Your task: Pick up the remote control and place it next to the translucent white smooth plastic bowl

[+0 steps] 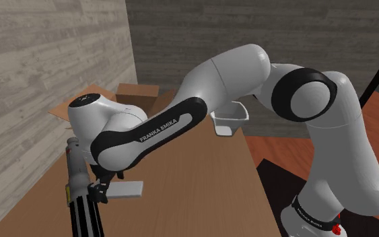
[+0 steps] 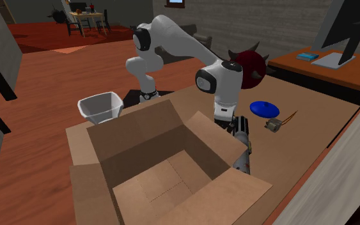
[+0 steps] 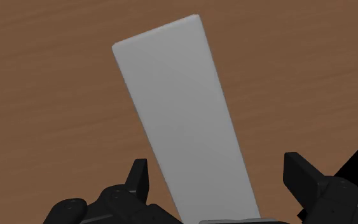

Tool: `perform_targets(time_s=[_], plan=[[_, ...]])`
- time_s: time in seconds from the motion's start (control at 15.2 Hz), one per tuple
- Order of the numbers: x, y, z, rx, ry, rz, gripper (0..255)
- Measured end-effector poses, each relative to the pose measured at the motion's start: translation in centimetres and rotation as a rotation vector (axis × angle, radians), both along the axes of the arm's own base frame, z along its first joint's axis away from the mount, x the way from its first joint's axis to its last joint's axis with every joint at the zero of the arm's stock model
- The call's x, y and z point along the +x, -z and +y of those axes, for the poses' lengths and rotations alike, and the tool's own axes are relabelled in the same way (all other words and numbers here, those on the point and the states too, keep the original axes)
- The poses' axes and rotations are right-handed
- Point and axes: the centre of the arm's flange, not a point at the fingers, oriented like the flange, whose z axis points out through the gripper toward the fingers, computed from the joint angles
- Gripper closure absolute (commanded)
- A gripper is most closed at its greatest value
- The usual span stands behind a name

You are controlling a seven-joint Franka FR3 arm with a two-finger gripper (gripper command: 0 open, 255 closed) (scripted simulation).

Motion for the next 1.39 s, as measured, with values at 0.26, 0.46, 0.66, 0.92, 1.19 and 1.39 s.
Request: perform_targets(time_s=[0.26,0.46,0.66,0.92,1.19,1.39], plan=[[0.0,0.0,0.1,0.007,0.001,-0.006,255],[-0.3,-0.1,0.1,0.009,0.006,-0.014,255],[-0.4,-0.2,0.2,0.010,0.009,-0.019,255],[-0.4,-0.3,0.2,0.010,0.003,-0.014,255],[-0.3,-0.6,0.0,-0.002,-0.003,0.007,255],[-0.3,-1.6,-0.2,-0.009,0.000,0.015,255]])
